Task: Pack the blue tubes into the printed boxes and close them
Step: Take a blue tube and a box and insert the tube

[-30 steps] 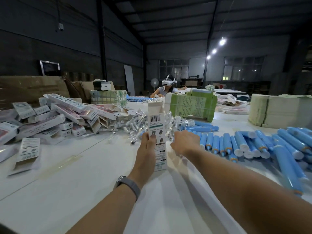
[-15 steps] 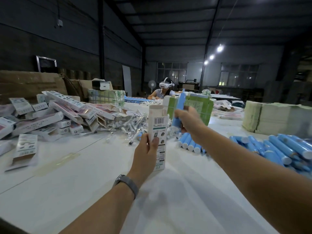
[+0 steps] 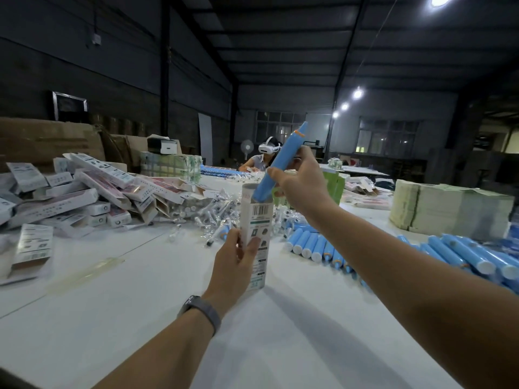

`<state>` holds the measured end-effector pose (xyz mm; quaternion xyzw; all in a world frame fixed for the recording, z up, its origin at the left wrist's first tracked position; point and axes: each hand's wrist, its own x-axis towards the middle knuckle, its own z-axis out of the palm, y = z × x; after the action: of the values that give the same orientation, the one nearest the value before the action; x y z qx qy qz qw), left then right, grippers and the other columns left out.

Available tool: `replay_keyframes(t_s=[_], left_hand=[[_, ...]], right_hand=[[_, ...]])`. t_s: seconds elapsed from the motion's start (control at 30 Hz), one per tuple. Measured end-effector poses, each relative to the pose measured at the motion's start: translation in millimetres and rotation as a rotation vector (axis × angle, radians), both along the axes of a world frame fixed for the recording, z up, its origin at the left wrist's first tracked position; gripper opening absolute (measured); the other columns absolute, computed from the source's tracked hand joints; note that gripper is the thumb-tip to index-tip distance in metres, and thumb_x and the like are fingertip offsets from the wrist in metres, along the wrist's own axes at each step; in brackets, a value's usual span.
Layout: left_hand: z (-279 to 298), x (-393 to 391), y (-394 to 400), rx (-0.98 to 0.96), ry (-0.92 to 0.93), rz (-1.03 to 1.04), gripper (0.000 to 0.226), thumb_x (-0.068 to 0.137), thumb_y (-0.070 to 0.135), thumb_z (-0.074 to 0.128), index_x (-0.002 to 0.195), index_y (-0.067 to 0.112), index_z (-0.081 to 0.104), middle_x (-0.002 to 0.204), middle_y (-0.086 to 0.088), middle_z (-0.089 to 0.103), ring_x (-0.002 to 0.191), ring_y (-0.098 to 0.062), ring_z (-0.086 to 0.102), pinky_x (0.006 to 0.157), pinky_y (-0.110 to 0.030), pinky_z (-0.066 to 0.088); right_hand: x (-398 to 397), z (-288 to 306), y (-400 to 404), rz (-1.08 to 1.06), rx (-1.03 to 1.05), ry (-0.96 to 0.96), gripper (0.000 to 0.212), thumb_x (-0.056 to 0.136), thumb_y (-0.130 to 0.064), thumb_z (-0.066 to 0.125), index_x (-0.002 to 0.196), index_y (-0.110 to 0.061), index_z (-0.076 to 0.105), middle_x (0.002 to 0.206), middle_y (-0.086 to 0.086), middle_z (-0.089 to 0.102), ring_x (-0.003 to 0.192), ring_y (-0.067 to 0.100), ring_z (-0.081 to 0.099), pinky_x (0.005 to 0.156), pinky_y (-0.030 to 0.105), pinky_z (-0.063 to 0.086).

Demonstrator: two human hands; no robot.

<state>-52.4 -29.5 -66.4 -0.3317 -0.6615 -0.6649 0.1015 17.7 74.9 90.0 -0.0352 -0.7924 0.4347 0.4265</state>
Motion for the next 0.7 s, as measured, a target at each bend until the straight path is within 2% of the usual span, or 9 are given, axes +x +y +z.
replay_keyframes(t_s=[0.13,0.2,0.27,0.37,0.43,0.5,0.57,0.63,0.7], left_hand=[[0,2,0,-0.013,0.023,-0.021,0.017,0.1,0.021,0.06,0.094,0.009,0.049,0.091,0.008,0.064,0.071,0.007,0.058,0.063,-0.013,0.049],[0,2,0,-0.037,0.025,-0.021,0.019,0.1,0.023,0.059,0.097,0.006,0.049,0.099,0.01,0.065,0.077,0.01,0.06,0.065,-0.011,0.051],[0,1,0,-0.041,0.024,-0.011,0.019,0.1,0.024,0.059,0.097,0.007,0.05,0.1,0.012,0.066,0.078,0.012,0.059,0.065,-0.008,0.049],[1,0,0,-0.057,0.026,0.032,0.016,0.1,0.026,0.06,0.096,0.013,0.05,0.098,0.008,0.066,0.074,0.007,0.059,0.063,-0.01,0.047],[1,-2,0,-0.056,0.033,0.105,0.016,0.098,0.027,0.062,0.094,0.016,0.051,0.092,0.003,0.066,0.07,-0.002,0.055,0.066,-0.023,0.048],[3,-6,-1,-0.034,0.041,0.205,0.019,0.097,0.026,0.064,0.09,0.017,0.049,0.084,0.0,0.062,0.069,-0.016,0.053,0.068,-0.037,0.048],[4,-10,-2,0.018,0.018,0.283,0.019,0.096,0.026,0.064,0.09,0.018,0.048,0.083,-0.002,0.062,0.073,-0.025,0.057,0.069,-0.041,0.049],[6,-15,-6,0.1,-0.044,0.341,0.017,0.098,0.027,0.062,0.094,0.02,0.047,0.09,-0.001,0.063,0.082,-0.027,0.061,0.069,-0.041,0.051],[7,-22,-10,0.183,-0.115,0.39,0.015,0.1,0.028,0.058,0.099,0.02,0.047,0.097,-0.001,0.06,0.089,-0.029,0.061,0.071,-0.038,0.049]], right_hand=[[2,-1,-1,0.031,0.156,-0.003,0.09,0.083,-0.007,0.076,0.144,-0.037,0.017,0.102,0.001,0.05,0.087,0.033,0.067,0.075,0.05,0.06],[0,-1,-1,0.019,0.297,0.011,0.098,0.079,-0.007,0.079,0.146,-0.039,0.015,0.099,-0.002,0.05,0.078,0.025,0.065,0.068,0.048,0.06],[-3,-2,-4,-0.011,0.396,0.003,0.09,0.076,-0.013,0.082,0.141,-0.036,0.025,0.095,-0.001,0.057,0.077,0.02,0.064,0.069,0.047,0.059],[-8,-6,-7,-0.11,0.52,-0.039,0.043,0.084,-0.028,0.077,0.116,-0.027,0.049,0.086,-0.006,0.062,0.076,0.016,0.065,0.075,0.048,0.057],[-11,-15,-6,-0.176,0.632,-0.054,0.015,0.092,-0.035,0.067,0.099,-0.023,0.061,0.088,-0.011,0.06,0.085,0.014,0.06,0.082,0.043,0.053],[-15,-29,-2,-0.179,0.712,-0.09,0.024,0.098,-0.036,0.056,0.09,-0.018,0.071,0.098,-0.01,0.055,0.101,0.015,0.05,0.09,0.038,0.044],[-21,-41,3,-0.164,0.677,-0.058,0.029,0.099,-0.036,0.053,0.093,-0.016,0.073,0.105,-0.01,0.052,0.108,0.014,0.045,0.089,0.032,0.036],[-30,-51,5,-0.157,0.498,0.026,0.02,0.098,-0.03,0.055,0.103,-0.018,0.07,0.106,-0.009,0.053,0.104,0.013,0.051,0.087,0.029,0.039],[-47,-61,8,-0.164,0.366,-0.047,0.016,0.096,-0.021,0.056,0.108,-0.019,0.066,0.103,-0.004,0.057,0.099,0.017,0.058,0.087,0.034,0.048]])
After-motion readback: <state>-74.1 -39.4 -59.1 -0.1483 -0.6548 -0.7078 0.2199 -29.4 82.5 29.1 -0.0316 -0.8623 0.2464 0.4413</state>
